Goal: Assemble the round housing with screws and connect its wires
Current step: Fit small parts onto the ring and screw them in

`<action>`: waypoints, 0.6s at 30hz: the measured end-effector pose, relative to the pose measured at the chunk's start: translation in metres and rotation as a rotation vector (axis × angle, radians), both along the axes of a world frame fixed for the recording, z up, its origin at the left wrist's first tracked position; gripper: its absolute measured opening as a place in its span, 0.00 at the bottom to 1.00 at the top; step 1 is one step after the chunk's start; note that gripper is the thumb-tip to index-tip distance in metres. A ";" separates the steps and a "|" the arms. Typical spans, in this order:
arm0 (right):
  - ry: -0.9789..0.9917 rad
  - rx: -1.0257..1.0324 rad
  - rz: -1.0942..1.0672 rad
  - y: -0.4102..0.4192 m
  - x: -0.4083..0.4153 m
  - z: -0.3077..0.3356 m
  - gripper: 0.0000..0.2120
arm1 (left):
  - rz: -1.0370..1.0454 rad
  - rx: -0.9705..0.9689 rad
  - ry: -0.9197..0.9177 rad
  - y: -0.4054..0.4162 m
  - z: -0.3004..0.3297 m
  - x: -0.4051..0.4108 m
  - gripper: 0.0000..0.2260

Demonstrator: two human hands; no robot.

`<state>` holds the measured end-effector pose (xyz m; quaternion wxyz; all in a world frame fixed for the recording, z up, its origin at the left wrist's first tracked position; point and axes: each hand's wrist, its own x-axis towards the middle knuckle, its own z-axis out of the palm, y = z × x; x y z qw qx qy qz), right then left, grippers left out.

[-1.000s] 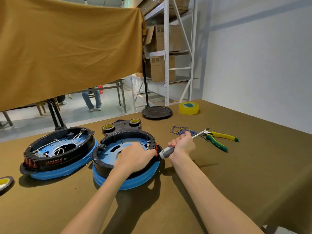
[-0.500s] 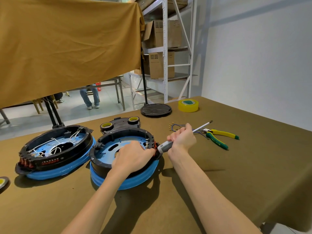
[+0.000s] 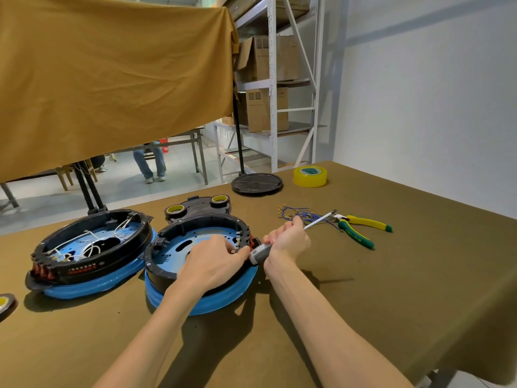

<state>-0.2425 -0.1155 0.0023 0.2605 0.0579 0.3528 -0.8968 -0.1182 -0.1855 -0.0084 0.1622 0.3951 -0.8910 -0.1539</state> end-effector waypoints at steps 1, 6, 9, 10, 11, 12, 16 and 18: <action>0.000 -0.002 -0.001 0.000 0.000 0.000 0.21 | -0.006 0.006 0.010 0.001 0.001 0.001 0.25; 0.011 0.013 -0.006 0.000 0.001 -0.002 0.21 | 0.021 0.028 0.068 -0.001 0.003 0.003 0.23; 0.019 0.009 -0.014 -0.002 0.001 -0.002 0.21 | 0.030 0.060 0.049 -0.002 0.004 0.001 0.19; 0.028 0.007 -0.019 -0.003 0.002 -0.002 0.21 | 0.035 0.070 0.041 -0.002 0.005 0.001 0.18; 0.038 0.005 -0.024 -0.003 0.002 -0.001 0.21 | 0.041 0.081 0.035 -0.002 0.005 0.000 0.17; 0.046 0.003 -0.026 -0.004 0.002 -0.001 0.22 | 0.048 0.092 0.028 -0.002 0.006 0.000 0.16; 0.044 -0.002 0.000 -0.001 0.004 -0.001 0.21 | 0.064 0.108 -0.015 0.000 0.007 -0.003 0.18; 0.042 0.004 0.047 0.002 0.001 -0.001 0.20 | 0.057 0.119 -0.040 0.002 0.008 -0.004 0.21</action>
